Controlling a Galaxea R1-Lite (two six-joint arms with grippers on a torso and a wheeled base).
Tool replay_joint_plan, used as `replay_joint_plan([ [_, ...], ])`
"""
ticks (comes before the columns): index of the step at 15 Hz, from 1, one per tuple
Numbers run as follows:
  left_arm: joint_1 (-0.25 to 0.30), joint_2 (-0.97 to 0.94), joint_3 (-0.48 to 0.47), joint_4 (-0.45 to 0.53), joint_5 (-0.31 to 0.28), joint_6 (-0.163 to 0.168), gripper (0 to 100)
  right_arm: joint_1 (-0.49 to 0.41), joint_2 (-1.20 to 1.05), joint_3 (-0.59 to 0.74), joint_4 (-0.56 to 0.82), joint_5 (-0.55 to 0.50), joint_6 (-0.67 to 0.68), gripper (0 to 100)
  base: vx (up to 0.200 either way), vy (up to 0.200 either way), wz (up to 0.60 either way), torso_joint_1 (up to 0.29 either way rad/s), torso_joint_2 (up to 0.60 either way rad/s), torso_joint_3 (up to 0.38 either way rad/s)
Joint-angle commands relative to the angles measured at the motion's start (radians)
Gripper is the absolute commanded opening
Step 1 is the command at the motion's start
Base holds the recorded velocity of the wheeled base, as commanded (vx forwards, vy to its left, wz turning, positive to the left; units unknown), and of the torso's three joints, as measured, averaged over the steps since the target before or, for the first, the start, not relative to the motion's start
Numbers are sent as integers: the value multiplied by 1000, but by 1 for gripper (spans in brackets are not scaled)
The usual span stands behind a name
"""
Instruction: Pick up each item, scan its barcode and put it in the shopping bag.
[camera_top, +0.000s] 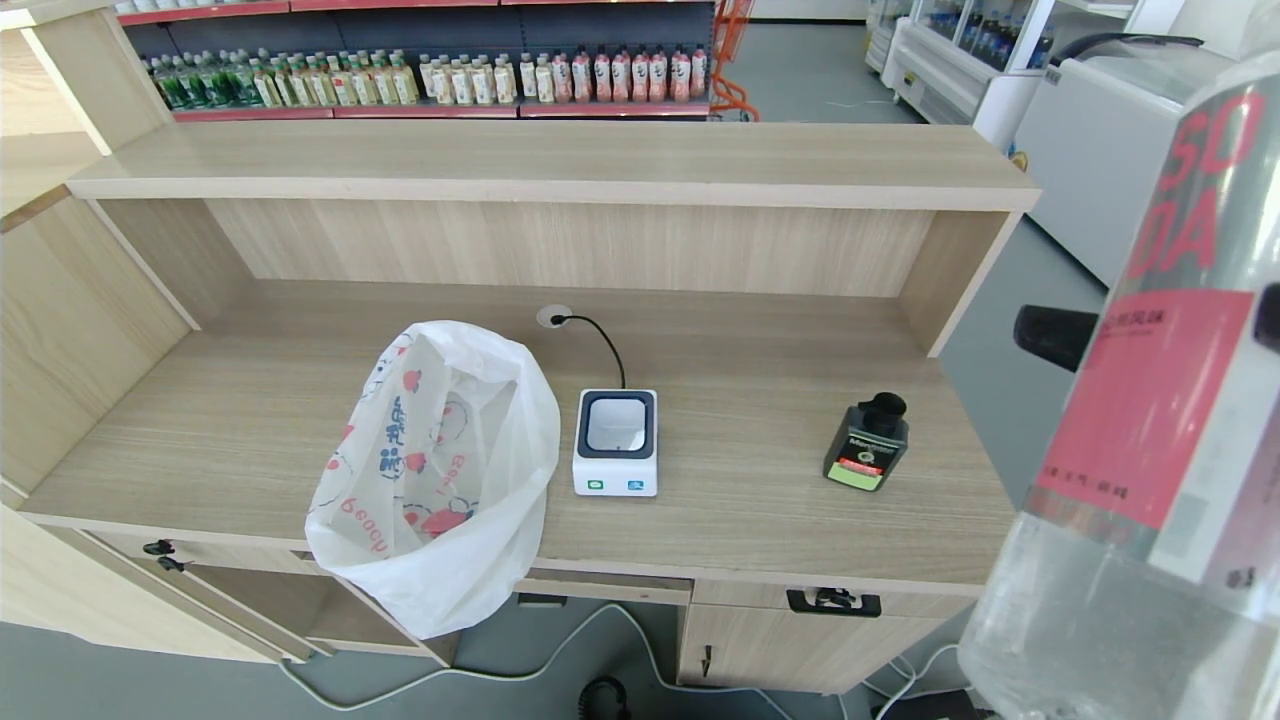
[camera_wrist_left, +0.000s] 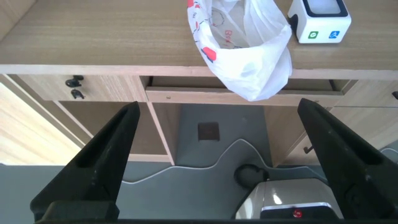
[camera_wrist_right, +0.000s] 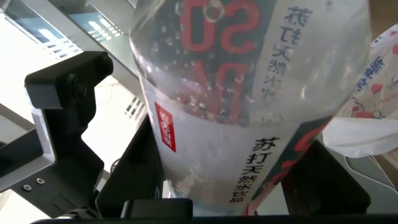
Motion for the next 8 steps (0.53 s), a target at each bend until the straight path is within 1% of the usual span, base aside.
replay_joint_plan([
  [1,0,0,0,0,0,0,100,1,3,4,0,1,-2,0,0,0,0,0,0,0],
  [5,0,0,0,0,0,0,100,1,7,2,0,0,-3,0,0,0,0,0,0,0],
  [6,0,0,0,0,0,0,100,-26,26,-13,0,-63,-82,0,0,0,0,0,0,0],
  [7,0,0,0,0,0,0,100,-54,30,-18,3,-100,-120,0,0,0,0,0,0,0],
  [8,0,0,0,0,0,0,100,-115,36,-44,61,-206,-226,0,0,0,0,0,0,0],
])
